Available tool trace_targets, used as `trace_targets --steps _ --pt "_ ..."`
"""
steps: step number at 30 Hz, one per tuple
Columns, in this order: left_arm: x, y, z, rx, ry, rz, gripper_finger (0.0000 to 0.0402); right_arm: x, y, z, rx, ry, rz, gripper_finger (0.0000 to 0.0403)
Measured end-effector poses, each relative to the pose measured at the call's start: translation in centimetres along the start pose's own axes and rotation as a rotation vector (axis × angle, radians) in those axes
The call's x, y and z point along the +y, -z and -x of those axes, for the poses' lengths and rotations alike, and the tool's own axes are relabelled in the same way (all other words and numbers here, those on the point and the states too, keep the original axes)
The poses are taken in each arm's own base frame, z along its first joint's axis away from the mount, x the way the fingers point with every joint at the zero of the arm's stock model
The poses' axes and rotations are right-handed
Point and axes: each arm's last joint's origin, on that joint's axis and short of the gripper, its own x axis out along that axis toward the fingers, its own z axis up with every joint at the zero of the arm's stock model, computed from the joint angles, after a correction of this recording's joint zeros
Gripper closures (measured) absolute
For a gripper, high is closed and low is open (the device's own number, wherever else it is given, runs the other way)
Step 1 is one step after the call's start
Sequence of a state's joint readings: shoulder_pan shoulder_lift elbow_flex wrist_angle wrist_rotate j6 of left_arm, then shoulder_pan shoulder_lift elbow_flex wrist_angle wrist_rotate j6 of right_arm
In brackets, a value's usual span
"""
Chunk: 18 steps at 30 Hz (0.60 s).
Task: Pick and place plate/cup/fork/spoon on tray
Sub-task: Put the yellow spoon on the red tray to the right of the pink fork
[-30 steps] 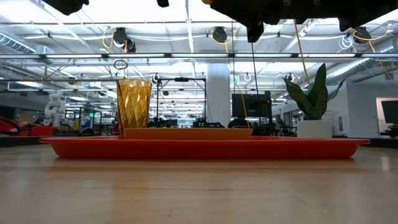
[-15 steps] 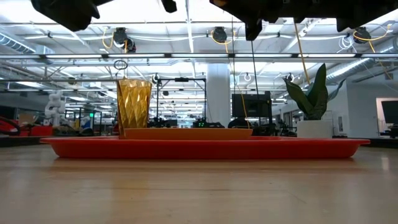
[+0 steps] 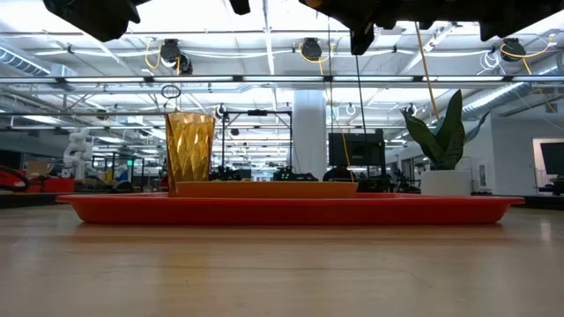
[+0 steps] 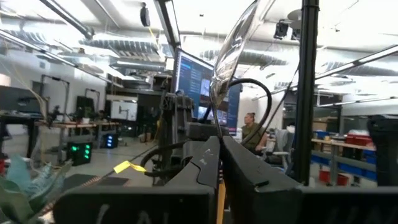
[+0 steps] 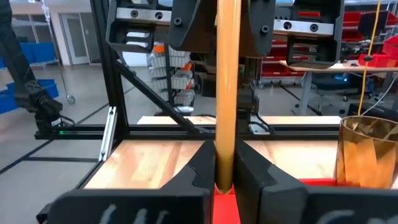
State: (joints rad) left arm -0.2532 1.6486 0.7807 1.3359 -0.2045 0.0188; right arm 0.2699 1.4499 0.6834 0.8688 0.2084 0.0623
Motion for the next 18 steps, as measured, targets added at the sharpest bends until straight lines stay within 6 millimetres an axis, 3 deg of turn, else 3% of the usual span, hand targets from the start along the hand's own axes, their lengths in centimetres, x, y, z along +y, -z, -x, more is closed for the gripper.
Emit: trace_targets --steps 7,11,18 --pt "0.3 -1.2 0.1 0.118 0.023 0.02 0.0351 0.1 -1.5 1.5 0.039 0.022 -0.001 0.0387" --pt "0.4 -2.9 0.6 0.192 0.024 0.011 0.0338 0.2 -1.8 2.4 0.102 0.055 -0.002 0.0387" --pt "0.2 -4.9 2.0 0.344 -0.03 -0.021 0.0335 -0.3 -1.6 3.7 0.174 0.14 -0.149 0.0387"
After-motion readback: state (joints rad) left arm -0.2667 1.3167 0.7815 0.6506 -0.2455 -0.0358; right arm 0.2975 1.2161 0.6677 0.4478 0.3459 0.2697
